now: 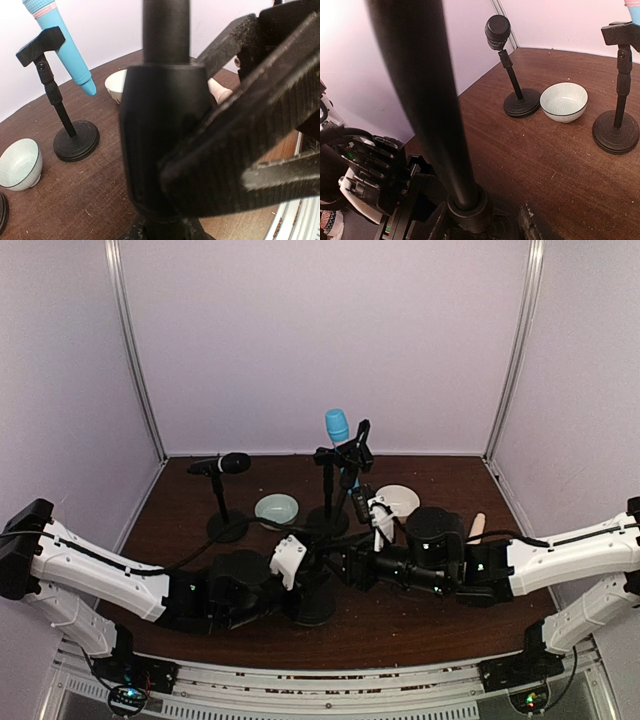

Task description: Attach the microphones to the stand

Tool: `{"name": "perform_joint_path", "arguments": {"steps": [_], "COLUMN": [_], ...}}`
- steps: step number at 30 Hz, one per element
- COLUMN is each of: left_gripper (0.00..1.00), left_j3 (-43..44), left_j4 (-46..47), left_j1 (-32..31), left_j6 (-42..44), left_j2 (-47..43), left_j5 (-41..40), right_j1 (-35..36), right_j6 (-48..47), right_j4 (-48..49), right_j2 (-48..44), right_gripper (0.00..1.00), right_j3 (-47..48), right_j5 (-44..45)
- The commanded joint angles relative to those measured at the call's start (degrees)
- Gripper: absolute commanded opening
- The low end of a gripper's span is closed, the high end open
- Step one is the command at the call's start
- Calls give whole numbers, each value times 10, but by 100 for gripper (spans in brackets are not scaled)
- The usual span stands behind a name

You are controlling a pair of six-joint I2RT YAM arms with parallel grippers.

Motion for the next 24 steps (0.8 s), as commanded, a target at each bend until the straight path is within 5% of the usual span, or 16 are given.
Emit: {"name": "perform_joint_path", "arguments": {"steps": [1,8,14,19,24], "left_gripper": [0,0,0,0,0], "left_j3": [25,25,12,2,8], "left_j4": [54,54,76,87,60], "left_j1": [-10,-13,-13,-13,2], "left_j6": [12,15,10,37,56], "left_j2": [-15,-16,-19,-39,-68], "left_j5": [-7,1,11,89,258], "right_j1": [-2,-2,-2,-6,-9], "right_j6": [7,-7,-27,-104,-191], "right_j4": [22,66,121,146,170], "right_j2": [11,13,11,-4,-50], "right_gripper": [45,30,3,0,0], "right_j3": [14,-3,-32,-55,-83], "right_j5": [19,8,-9,-67,-192]}}
